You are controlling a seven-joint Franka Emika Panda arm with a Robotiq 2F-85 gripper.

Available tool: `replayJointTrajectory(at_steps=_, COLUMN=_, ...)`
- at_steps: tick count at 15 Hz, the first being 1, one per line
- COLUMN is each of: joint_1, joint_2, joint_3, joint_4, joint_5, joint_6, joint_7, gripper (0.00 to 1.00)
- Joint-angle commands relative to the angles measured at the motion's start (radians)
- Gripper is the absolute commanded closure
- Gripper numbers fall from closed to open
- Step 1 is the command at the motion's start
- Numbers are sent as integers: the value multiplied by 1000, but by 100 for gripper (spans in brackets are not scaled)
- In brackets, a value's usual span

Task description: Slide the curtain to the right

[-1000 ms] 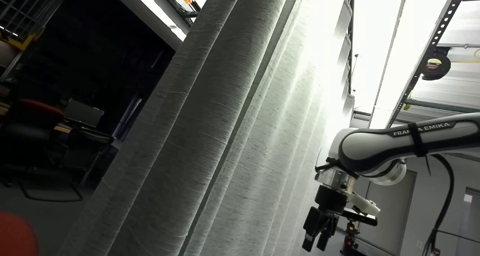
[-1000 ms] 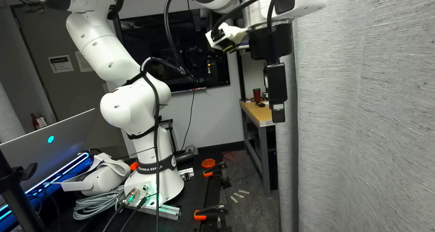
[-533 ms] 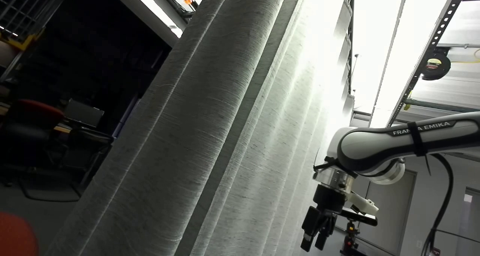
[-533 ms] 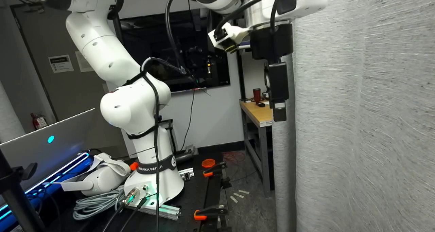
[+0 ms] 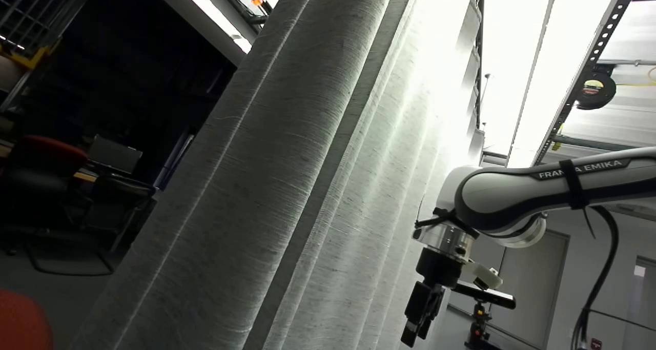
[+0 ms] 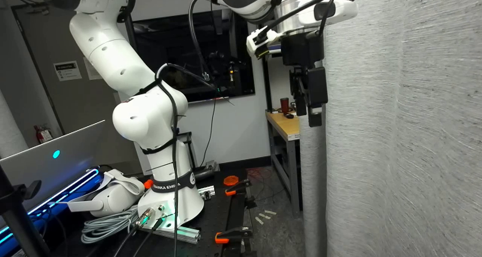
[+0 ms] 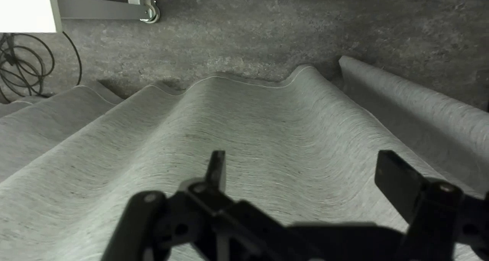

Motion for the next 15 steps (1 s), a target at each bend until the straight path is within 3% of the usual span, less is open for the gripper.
replayJointTrajectory(at_steps=1, joint_1=59, joint_2=-43, joint_3=31, joint_4=-38, joint_5=41, joint_6=1, joint_7=-47, gripper=0)
replayJointTrajectory(at_steps=15, joint_1=318, joint_2=-151, joint_3=159, joint_4=-90, joint_5=188, joint_6=50, joint_7=-160, gripper=0)
